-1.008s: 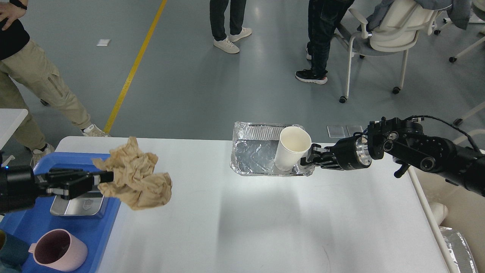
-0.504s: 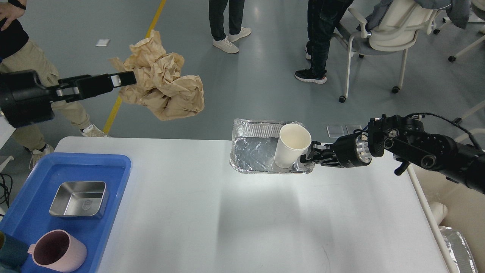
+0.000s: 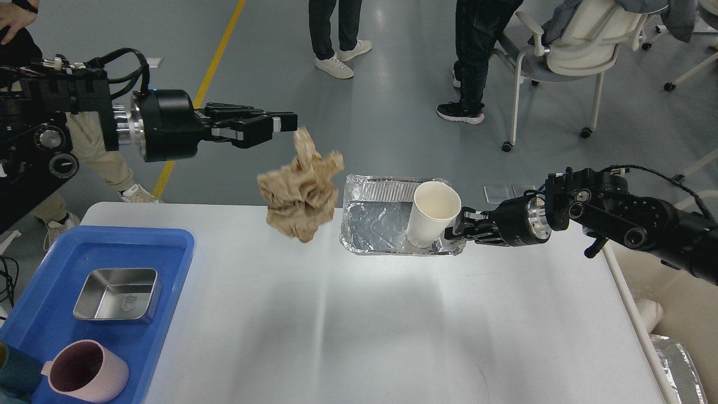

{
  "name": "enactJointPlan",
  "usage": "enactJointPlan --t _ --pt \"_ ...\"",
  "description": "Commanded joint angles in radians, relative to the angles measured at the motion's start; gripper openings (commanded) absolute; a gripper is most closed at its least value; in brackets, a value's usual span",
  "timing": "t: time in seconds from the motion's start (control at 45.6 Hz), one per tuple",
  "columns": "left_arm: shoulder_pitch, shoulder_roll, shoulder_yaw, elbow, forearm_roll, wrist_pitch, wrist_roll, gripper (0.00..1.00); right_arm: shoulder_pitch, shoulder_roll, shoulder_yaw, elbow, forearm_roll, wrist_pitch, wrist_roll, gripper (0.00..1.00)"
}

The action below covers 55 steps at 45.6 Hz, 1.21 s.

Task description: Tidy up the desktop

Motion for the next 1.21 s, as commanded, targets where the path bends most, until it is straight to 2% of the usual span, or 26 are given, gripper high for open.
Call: enactJointPlan --t 0.0,0.219,0.526,0.592,0.68,0.745,0.855,0.965,1.03,1.184 --pt "-0.031 -0.065 0.014 0.007 0.01 -0.006 0.015 0.08 -0.001 -0.005 0.002 0.0 0.0 0.001 0.002 0.0" --pt "-0.086 -0.12 0.068 0.034 0.016 -0.006 0.018 0.08 -0.002 -0.008 0.002 0.0 0.0 0.0 0.002 0.0" --pt "-0.086 -0.126 0.074 0.046 0.011 -0.008 0.016 0.09 -0.001 -0.015 0.005 0.001 0.0 0.0 0.002 0.0" --pt "-0.075 -0.122 0.063 0.043 -0.001 -0.005 0.016 0.19 -0.002 -0.015 0.005 0.0 0.0 0.0 0.002 0.0" --pt "-0.033 -0.108 0.051 0.045 -0.019 0.011 0.021 0.5 -0.004 -0.017 0.005 0.0 0.0 0.0 0.002 0.0" --pt "0.018 -0.096 0.02 0.045 -0.065 0.024 0.023 0.55 -0.008 -0.015 0.005 0.0 0.0 0.0 0.002 0.0" --pt "0.113 -0.054 -0.064 0.045 -0.134 0.046 0.036 0.76 -0.014 -0.015 0.005 0.0 0.0 0.0 0.002 0.0" --pt "0.211 -0.048 -0.171 0.045 -0.228 0.077 0.069 0.84 -0.014 -0.015 0.005 0.0 0.0 0.0 0.002 0.0" --pt "0.279 -0.047 -0.24 0.045 -0.314 0.086 0.093 0.85 -0.014 -0.015 0.005 0.0 0.0 0.0 0.002 0.0" --pt "0.437 -0.047 -0.372 0.046 -0.489 0.13 0.194 0.87 -0.013 -0.014 0.005 0.0 0.0 0.0 0.0 0.0"
